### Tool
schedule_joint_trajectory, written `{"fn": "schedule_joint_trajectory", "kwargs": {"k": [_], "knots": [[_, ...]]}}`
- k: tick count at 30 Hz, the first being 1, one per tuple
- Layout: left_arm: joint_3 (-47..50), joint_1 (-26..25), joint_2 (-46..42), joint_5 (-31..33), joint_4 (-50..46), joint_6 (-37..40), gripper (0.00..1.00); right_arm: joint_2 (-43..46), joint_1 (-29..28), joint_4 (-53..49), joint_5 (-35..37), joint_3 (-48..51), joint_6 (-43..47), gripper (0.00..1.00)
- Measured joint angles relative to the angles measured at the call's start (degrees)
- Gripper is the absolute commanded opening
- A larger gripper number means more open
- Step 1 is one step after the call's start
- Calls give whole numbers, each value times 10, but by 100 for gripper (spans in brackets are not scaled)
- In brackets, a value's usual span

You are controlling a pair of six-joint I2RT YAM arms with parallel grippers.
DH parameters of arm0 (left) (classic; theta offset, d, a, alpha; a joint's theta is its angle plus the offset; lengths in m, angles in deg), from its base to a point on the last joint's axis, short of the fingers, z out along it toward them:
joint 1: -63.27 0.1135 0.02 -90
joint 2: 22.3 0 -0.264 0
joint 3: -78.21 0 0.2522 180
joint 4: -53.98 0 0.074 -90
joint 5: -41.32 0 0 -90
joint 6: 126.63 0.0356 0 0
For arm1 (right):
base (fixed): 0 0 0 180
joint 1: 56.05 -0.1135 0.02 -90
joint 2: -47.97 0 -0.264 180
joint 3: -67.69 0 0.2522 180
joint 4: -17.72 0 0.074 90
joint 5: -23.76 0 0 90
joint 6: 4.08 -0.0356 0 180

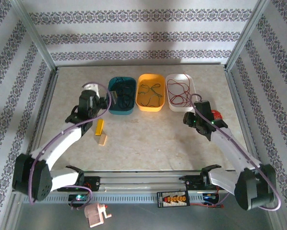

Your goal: Untangle the cables

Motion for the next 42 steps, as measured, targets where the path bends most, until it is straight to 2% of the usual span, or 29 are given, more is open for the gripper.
{"fn": "schedule_joint_trajectory", "kwargs": {"k": [2,3,4,5,9,15,23,29,32,36,38,40,42], "knots": [[44,0,-51,72,-24,7,99,56,-2,30,43,29,7,52],[58,0,-72,100,-33,9,99,86,-6,50,65,46,13,65],[74,1,-95,130,-43,13,99,115,-12,77,88,64,22,97],[87,2,-115,156,-50,19,99,142,-21,114,110,86,32,98],[130,5,-167,235,-59,25,99,176,-51,294,179,179,89,98],[213,9,-177,318,-12,47,99,42,-58,392,256,191,151,98],[234,30,-55,355,130,128,99,-113,-56,509,308,126,236,98],[229,54,66,313,214,149,99,-181,-37,606,294,161,285,98],[221,58,111,279,265,172,99,-202,-24,632,258,162,309,98],[210,69,165,235,352,200,99,-224,7,688,176,163,329,98],[209,82,196,202,408,207,99,-227,42,712,134,173,316,98],[207,100,217,165,422,206,99,-247,94,765,90,191,293,98],[212,116,218,136,443,206,99,-269,127,772,64,197,280,98]]}}
